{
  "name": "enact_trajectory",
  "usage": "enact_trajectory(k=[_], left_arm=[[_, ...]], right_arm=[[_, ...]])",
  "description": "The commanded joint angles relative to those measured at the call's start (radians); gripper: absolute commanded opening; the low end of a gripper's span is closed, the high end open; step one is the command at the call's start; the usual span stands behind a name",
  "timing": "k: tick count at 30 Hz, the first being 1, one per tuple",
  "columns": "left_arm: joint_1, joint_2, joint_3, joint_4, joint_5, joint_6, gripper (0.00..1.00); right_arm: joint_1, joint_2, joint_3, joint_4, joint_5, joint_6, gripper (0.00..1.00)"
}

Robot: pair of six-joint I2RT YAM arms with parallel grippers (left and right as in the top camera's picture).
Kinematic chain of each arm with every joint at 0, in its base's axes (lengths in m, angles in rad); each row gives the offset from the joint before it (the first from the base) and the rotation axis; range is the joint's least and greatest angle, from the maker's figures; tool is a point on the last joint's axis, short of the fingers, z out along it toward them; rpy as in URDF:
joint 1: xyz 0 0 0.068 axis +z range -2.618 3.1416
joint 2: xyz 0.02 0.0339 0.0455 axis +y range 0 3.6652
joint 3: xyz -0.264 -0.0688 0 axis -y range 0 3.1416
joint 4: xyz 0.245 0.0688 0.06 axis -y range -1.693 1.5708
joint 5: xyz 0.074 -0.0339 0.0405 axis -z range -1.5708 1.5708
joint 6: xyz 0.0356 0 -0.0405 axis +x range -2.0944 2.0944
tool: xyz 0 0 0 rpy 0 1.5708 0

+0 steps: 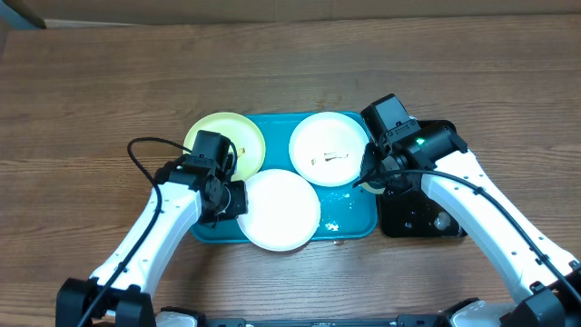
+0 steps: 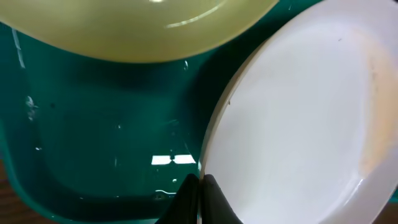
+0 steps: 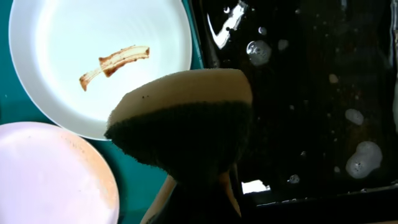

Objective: Clean dirty plates on tray and stack at the side
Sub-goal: 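Lift the cleaned white plate with the left gripper and carry it left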

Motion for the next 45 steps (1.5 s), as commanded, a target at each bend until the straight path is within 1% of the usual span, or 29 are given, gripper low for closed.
enact_trajectory(k=[1,5,9,13,19,25,34,40,45], left_arm=[[-0.005,-0.08,0.081,-0.004,-0.078,0.027,0.04],[-0.014,-0.135,0.104,-0.009,-0.135,0.084,0.04],[-0.04,-0.163,0.104,-0.007,-0.226,0.137,0.04],[-0.102,-0.168,0.116,0.0,-0.339,0.157,0.04],[-0.219,-0.169,0.154,0.018,-0.544,0.181,0.04],[-0.348,-0.168,0.164,0.076,-0.662,0.264,0.04],[-0.529,-0.168,0.164,0.145,-0.901,0.351,0.04],[-0.578,-0.167,0.164,0.154,-1.0,0.358,0.04],[-0.597,-0.167,0.164,0.198,-1.035,0.439,0.04]], right_arm=[[-0.033,-0.027,0.021,0.002,0.031,0.003,0.04],[-0.082,-0.027,0.021,-0.002,0.031,-0.002,0.04],[-0.129,-0.027,0.021,-0.002,0.027,-0.032,0.04],[-0.179,-0.027,0.021,-0.002,0.027,-0.069,0.04],[-0.236,-0.027,0.02,-0.005,0.027,-0.069,0.04],[-0.245,-0.027,0.02,-0.006,0.027,-0.072,0.04],[-0.245,-0.027,0.02,-0.007,0.027,-0.072,0.04],[-0.245,-0.027,0.02,-0.01,0.027,-0.072,0.04],[-0.245,-0.027,0.02,-0.013,0.027,-0.072,0.04]])
